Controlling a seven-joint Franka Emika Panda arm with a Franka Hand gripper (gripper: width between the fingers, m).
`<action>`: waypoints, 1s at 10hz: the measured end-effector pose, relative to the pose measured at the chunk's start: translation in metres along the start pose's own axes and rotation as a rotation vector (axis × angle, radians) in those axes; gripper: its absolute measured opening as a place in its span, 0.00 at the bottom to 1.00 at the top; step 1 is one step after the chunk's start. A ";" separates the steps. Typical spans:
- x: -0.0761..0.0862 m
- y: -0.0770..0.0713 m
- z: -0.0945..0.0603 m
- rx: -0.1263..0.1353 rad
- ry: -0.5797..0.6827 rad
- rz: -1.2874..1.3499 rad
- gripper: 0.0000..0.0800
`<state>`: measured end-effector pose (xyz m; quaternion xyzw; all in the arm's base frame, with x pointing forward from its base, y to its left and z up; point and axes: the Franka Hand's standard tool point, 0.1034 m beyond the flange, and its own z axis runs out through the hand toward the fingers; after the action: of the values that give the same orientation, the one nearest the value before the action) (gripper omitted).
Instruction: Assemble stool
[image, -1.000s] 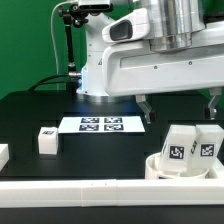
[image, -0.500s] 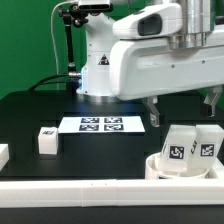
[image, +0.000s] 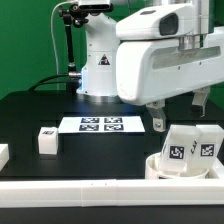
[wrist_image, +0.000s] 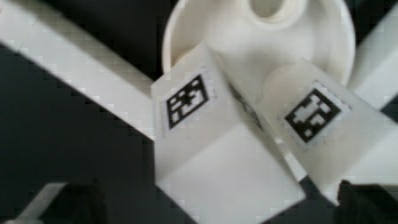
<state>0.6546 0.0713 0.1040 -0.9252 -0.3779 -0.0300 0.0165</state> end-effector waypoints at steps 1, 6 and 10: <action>0.000 0.000 0.003 -0.006 -0.009 -0.091 0.81; -0.008 0.000 0.015 -0.010 -0.037 -0.423 0.81; -0.009 0.001 0.016 -0.013 -0.036 -0.417 0.48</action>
Offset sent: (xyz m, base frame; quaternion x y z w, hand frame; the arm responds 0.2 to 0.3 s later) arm 0.0030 0.0036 -0.0097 0.0122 -0.0046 -0.1789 0.9838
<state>0.6498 0.0652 0.0875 -0.8274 -0.5613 -0.0189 -0.0027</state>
